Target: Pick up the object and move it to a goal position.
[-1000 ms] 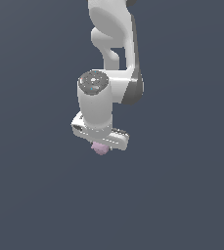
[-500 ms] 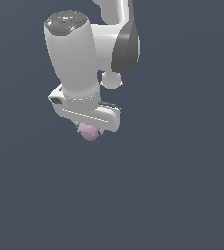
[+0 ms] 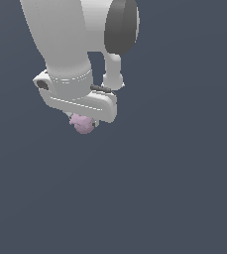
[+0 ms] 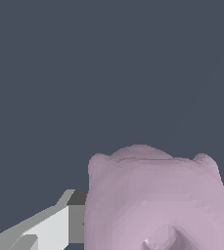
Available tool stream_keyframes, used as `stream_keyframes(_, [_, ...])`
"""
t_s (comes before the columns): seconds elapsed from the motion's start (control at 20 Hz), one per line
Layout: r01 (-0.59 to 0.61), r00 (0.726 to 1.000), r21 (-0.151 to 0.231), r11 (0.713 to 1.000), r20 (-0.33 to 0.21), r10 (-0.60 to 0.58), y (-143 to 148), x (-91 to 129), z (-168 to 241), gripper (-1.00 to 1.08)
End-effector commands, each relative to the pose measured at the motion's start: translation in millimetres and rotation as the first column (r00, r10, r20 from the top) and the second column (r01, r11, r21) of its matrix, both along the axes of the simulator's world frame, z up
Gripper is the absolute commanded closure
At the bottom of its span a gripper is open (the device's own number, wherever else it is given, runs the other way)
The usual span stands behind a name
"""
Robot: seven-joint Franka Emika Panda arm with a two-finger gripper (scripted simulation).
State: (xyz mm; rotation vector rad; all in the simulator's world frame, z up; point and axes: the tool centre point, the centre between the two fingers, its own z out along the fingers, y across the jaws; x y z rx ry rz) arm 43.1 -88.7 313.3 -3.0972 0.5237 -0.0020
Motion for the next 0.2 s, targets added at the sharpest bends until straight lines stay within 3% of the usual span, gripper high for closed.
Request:
stream_keyframes(0.0, [-0.001, 1.0, 0.0, 1.0, -0.001, 0.001, -1.0, 0.3, 3.2, 1.08])
stream_keyframes(0.15, [-0.001, 1.0, 0.0, 1.0, -0.001, 0.001, -0.8, 1.0, 2.2, 1.08])
